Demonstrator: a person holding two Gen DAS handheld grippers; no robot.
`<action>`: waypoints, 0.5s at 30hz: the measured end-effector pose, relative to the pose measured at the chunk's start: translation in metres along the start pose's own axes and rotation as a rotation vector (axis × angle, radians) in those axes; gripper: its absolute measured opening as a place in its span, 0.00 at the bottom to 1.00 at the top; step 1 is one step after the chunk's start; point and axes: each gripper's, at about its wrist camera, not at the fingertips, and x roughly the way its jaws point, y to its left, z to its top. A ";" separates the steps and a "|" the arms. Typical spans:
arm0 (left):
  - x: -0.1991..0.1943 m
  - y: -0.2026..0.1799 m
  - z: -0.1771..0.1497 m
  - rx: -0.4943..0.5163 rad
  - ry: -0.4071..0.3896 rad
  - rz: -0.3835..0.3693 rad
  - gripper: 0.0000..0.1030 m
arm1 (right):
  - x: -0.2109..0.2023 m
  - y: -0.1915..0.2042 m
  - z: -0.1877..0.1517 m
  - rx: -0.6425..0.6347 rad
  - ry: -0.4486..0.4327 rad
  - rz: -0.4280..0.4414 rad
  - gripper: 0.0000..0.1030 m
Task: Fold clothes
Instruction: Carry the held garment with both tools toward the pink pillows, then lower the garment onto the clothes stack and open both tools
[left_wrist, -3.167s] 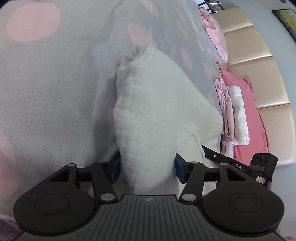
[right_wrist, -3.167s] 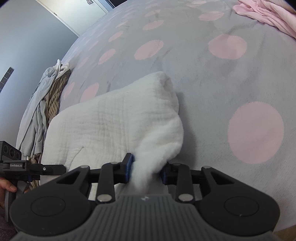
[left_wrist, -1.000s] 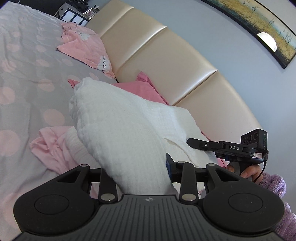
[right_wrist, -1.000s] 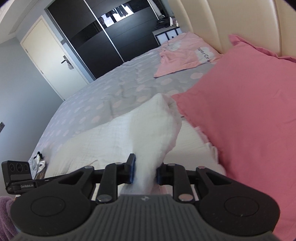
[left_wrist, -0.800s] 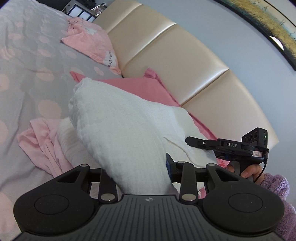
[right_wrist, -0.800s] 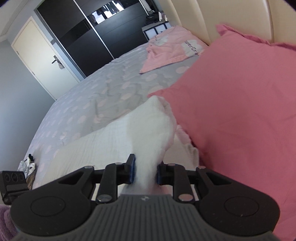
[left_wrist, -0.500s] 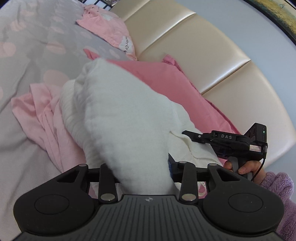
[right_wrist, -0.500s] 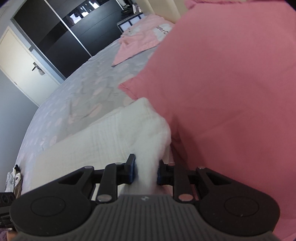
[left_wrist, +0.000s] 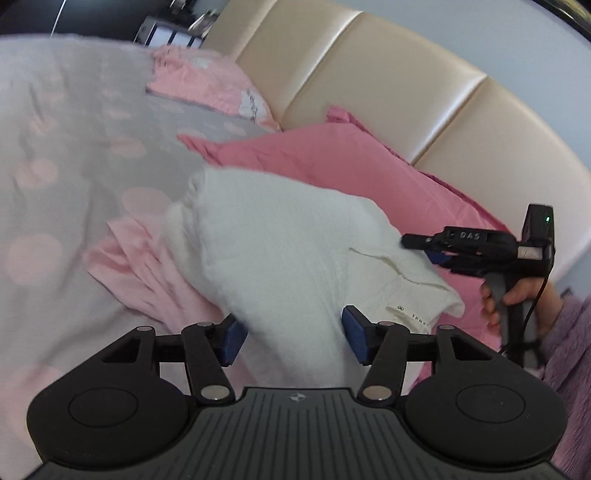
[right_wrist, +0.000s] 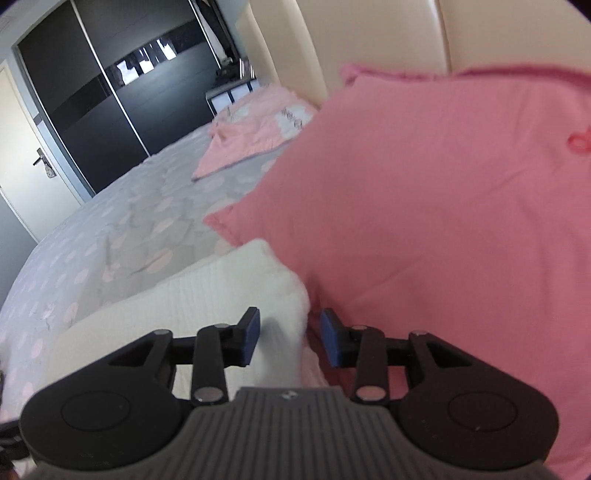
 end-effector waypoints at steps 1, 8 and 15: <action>-0.011 0.002 0.002 0.027 -0.025 0.007 0.51 | -0.007 0.004 -0.002 -0.017 -0.014 -0.001 0.34; -0.017 -0.015 0.015 0.130 -0.035 -0.012 0.45 | -0.030 0.042 -0.021 -0.142 -0.024 0.026 0.31; 0.014 -0.035 0.041 0.248 -0.079 0.053 0.45 | -0.011 0.069 -0.020 -0.184 -0.073 -0.019 0.31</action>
